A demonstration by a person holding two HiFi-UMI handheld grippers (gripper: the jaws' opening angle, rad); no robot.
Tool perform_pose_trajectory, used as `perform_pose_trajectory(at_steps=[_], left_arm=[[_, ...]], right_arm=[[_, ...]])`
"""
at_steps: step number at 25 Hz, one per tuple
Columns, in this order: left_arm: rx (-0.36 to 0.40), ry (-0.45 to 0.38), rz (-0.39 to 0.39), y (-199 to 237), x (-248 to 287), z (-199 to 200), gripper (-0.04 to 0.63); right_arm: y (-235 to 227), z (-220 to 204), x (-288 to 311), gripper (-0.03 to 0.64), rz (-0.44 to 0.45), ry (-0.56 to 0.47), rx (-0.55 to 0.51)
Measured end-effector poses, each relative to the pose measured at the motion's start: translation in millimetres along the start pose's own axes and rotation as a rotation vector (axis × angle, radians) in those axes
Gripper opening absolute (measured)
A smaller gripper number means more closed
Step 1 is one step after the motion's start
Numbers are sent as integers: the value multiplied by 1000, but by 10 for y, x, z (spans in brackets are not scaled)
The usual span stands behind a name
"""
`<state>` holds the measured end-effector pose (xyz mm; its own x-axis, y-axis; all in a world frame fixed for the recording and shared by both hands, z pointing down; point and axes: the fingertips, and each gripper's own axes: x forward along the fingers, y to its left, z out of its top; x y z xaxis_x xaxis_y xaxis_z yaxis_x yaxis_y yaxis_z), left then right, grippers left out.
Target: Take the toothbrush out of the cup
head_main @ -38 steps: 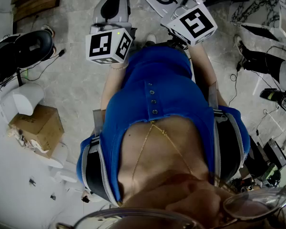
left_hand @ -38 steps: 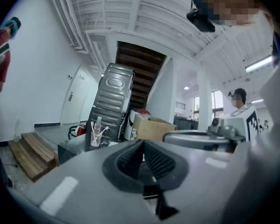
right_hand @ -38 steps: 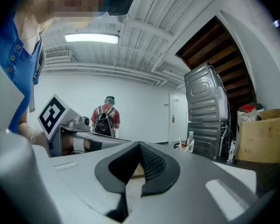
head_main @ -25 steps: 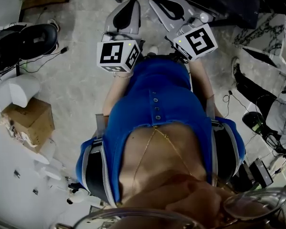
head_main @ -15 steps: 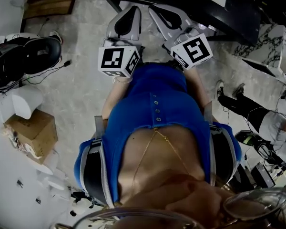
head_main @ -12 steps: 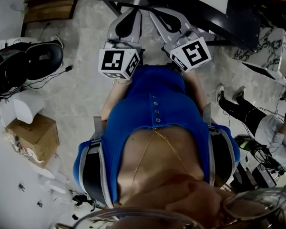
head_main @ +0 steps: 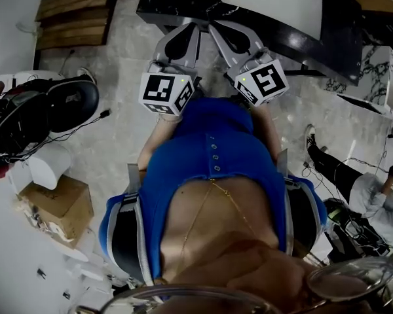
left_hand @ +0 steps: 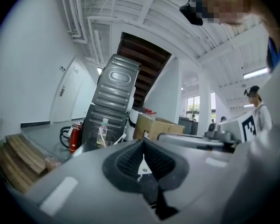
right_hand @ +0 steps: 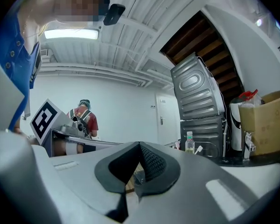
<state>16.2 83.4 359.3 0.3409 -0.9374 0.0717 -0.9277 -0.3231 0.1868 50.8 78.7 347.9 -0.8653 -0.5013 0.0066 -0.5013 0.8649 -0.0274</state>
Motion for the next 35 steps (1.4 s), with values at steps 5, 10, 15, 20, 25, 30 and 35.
perform_pose_trajectory(at_steps=[5,10,15,20,25,30,35], left_arm=[[3,11,-57,196,3,16,3],[-10,13,-64,393,54,38,2],[-37,19,-64,557,180,-8,3],[-70,18,-50,766,416,0,3],[-88,24,-51,934,845,112,3],[-86,36,-43,1017,1285,175,2],[-99,49,-19,1168,1516,110,2]], right_arm=[[-27,-17,182,2,-63,-9,14],[-109,-36,314,2,-111,1,20],[-259,-119,460,2,-127,21,28],[-485,-148,707,2,-111,43,29],[-858,-56,1027,2,-84,30,29],[-1233,-10,1186,2,-67,30,33],[-1460,-97,1299,2,-63,48,40]])
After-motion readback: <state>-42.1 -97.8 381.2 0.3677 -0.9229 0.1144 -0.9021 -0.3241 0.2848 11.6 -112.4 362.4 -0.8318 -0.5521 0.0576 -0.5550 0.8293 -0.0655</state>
